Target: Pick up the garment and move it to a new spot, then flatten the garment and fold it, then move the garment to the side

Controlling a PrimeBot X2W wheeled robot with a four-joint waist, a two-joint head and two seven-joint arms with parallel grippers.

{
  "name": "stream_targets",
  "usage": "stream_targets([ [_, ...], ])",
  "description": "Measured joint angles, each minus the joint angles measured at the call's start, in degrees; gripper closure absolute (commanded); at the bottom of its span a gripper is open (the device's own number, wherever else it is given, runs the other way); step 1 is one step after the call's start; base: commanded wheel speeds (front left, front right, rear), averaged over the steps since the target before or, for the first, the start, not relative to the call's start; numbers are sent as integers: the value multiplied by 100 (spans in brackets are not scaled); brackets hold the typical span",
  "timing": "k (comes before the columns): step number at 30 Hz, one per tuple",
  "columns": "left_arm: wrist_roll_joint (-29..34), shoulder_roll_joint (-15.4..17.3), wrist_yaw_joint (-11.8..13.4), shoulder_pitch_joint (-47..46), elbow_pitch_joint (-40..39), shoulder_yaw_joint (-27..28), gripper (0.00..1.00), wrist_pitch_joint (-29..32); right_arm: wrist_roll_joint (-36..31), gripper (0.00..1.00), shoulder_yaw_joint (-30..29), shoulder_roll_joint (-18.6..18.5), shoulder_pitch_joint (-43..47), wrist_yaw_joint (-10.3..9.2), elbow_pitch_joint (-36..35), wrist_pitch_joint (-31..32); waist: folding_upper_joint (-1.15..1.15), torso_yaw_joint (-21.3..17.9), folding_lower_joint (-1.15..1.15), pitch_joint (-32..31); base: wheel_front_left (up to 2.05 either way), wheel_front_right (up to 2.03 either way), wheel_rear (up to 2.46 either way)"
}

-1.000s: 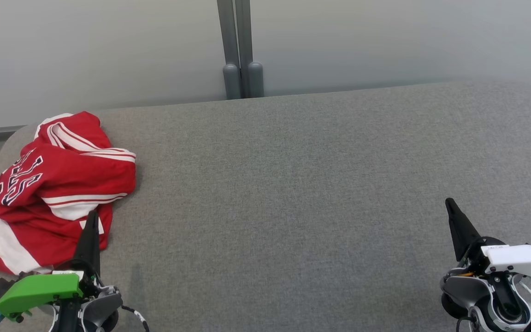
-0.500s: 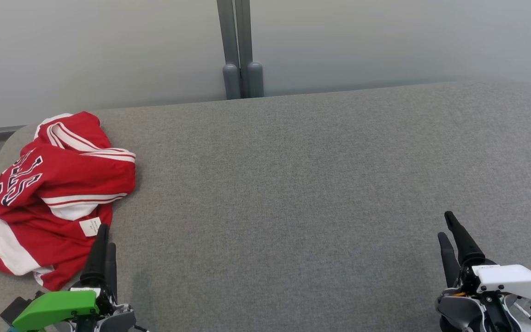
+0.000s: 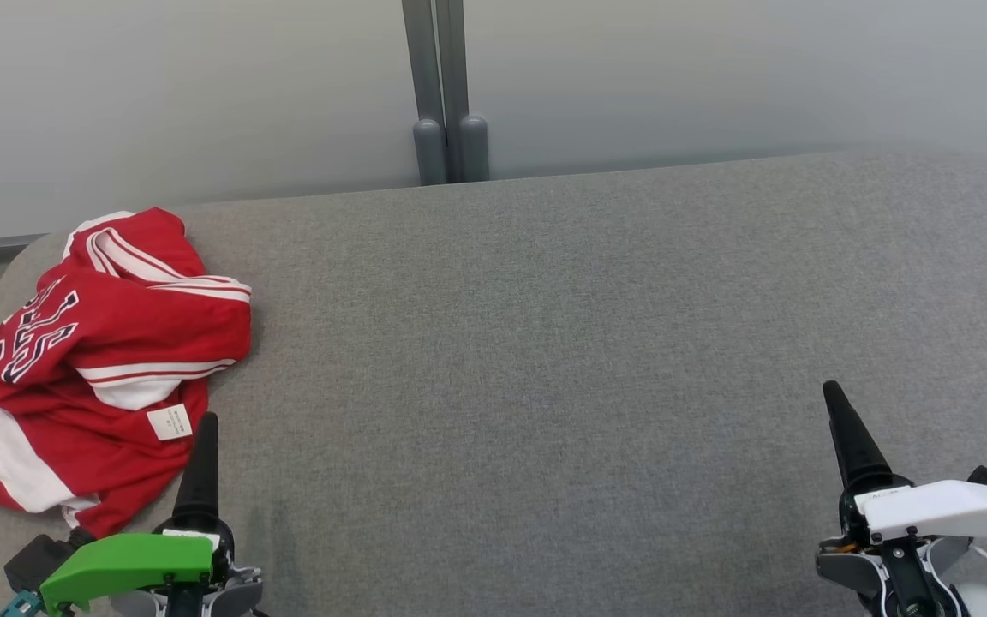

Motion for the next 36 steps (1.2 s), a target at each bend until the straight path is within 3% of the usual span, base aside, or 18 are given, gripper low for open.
stream_targets([
  [18, 2190, 8, 157, -32, 118, -131, 0, -385, -2235, 0, 232, -290, 40, 0, -311, -374, 0, -12, 0, -13, 0, 0, 0],
  [36, 4077, 52, 172, -55, 124, -199, 0, -704, -3840, 0, 348, -449, 52, 1, -391, -691, 0, -15, 0, -2, 0, 0, 0],
])
